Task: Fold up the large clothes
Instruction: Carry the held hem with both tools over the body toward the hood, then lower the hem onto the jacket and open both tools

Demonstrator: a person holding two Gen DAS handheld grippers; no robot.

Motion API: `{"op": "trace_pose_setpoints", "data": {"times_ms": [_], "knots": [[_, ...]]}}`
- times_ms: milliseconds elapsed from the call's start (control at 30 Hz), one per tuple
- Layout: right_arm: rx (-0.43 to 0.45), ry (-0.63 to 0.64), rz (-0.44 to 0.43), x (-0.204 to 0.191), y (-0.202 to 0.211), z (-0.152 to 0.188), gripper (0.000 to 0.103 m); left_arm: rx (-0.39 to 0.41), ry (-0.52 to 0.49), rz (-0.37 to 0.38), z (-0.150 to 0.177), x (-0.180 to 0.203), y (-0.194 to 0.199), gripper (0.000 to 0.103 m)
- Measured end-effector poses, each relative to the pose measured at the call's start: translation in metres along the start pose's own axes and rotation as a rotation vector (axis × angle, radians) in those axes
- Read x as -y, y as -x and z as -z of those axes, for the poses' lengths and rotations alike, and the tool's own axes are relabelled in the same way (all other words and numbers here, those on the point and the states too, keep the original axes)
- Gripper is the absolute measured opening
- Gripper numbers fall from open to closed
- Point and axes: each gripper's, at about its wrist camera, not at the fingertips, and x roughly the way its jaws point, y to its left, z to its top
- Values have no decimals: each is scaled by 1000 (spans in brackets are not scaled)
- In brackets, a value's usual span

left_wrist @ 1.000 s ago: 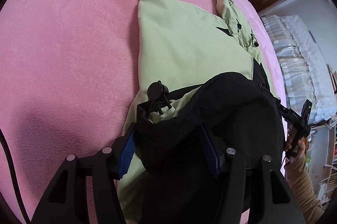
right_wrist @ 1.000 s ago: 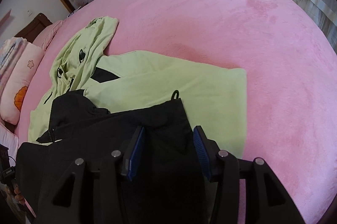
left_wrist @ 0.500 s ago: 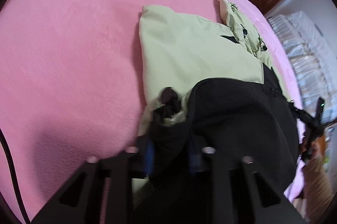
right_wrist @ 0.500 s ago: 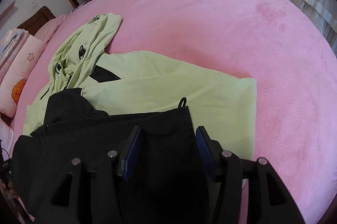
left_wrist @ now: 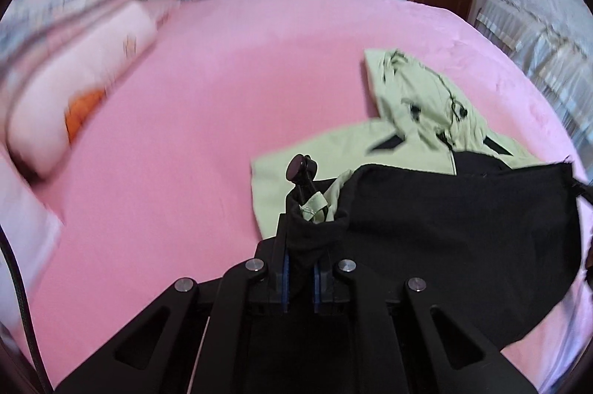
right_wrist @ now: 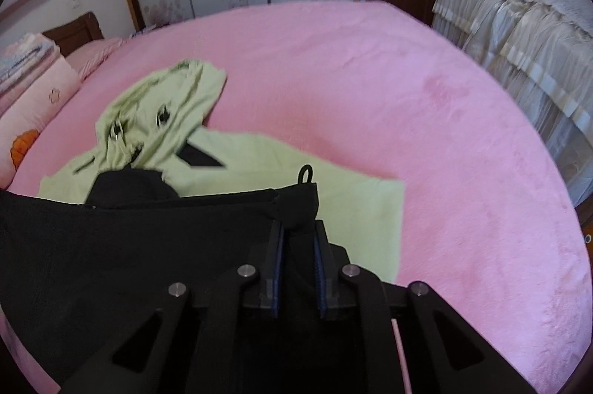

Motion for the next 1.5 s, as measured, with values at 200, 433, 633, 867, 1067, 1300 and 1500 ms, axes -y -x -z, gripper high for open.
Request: {"op": "trace_pose_setpoints", "data": {"times_ms": [200,433,633,867,1067,1300,1500], "knots": [[129,-51,53,4,20,-37,13,64,-21,-96,-54,16,-17,7],[101,-82,135,3,-29,-58,13,5,-34,-198,-84,42,-104,7],[10,-85,197,1,-82,-46,14,-64,-24,-249,-76,54,-179,8],[-74,-105,216,6,-117,-26,18,-59,-35,-292,-52,62,-215,18],[-119,-111,254,6,-117,-28,38,-75,89,-291,-48,38,-212,61],[-51,-114,193,-12,-68,-36,40,-56,61,-229,-36,34,-163,61],[-26,-34,58,-80,-46,-42,40,-5,47,-57,-34,77,-108,71]]}}
